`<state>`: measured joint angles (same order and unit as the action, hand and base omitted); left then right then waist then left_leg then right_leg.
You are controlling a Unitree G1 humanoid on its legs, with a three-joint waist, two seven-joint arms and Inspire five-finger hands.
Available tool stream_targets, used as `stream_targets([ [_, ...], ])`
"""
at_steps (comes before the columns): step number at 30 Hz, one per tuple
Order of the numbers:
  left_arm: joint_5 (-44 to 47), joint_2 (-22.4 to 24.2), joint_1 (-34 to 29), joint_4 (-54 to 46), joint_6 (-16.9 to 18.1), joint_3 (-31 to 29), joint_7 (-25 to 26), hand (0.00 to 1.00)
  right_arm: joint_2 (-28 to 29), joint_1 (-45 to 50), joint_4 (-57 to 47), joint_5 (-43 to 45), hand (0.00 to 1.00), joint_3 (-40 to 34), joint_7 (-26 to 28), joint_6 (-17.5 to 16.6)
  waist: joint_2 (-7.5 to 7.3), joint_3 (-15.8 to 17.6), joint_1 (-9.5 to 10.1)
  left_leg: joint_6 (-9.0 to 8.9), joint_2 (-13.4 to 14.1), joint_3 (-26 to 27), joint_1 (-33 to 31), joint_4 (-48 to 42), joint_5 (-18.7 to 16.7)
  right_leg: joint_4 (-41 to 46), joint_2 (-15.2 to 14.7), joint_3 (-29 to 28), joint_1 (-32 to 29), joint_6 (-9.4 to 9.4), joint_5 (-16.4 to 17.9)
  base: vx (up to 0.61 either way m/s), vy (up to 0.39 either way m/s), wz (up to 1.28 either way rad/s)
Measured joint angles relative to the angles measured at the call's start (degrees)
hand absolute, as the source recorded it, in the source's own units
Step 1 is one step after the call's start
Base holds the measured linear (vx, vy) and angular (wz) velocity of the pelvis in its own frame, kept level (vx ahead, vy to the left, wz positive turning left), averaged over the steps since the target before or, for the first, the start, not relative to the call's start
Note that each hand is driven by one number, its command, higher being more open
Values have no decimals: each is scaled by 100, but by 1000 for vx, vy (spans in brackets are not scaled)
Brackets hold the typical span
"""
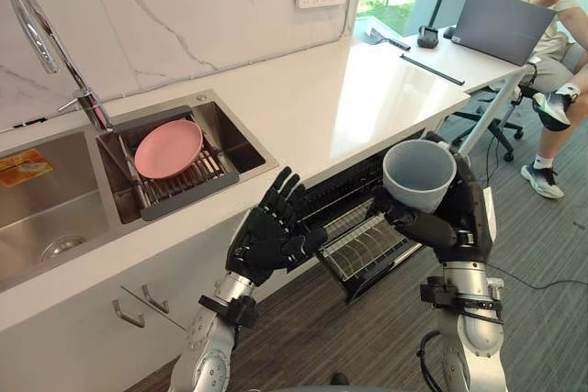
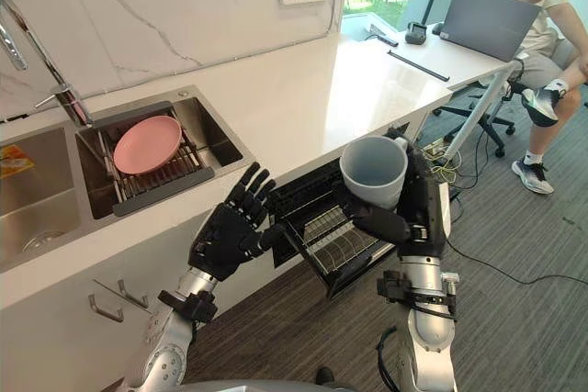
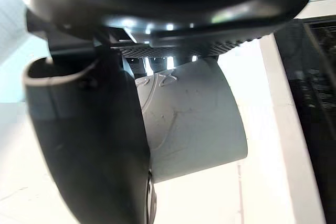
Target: Walk over to the sink, pick up the cup, carry it to the dishwasher, place the cup inside the dishwasher, then close the dishwasher door
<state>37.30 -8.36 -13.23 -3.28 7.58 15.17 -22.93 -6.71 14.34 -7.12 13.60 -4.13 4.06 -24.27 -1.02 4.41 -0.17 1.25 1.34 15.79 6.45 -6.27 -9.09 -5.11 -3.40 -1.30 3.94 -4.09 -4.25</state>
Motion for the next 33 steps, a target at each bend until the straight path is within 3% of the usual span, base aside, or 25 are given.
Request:
stream_targets([
  [7,-612,-37,-244,873,-428,214,86,100,-49,180,323,91,0,-4,280,52,2,-5,-4,1,22,10,-21,12,1,-5,3,0,-30,0,1,-6,-10,0],
  [13,-1068,-111,-344,1768,-408,56,556,100,-185,171,858,95,0,-9,378,106,27,-85,-3,4,24,-1,-41,76,39,-5,0,48,-72,-1,-1,0,0,1],
  [21,-1796,-208,-430,3501,-122,-691,1171,100,-239,125,1554,97,0,-146,531,338,56,-106,-46,-12,-2,-153,36,282,200,-7,-14,341,-19,11,-19,-26,-43,9],
  [33,-2167,-167,-583,4638,330,-1243,1449,100,-441,-401,2228,-261,0,-450,561,625,17,42,106,-46,8,-265,252,444,369,-10,-74,645,182,66,47,-53,-32,5],
])
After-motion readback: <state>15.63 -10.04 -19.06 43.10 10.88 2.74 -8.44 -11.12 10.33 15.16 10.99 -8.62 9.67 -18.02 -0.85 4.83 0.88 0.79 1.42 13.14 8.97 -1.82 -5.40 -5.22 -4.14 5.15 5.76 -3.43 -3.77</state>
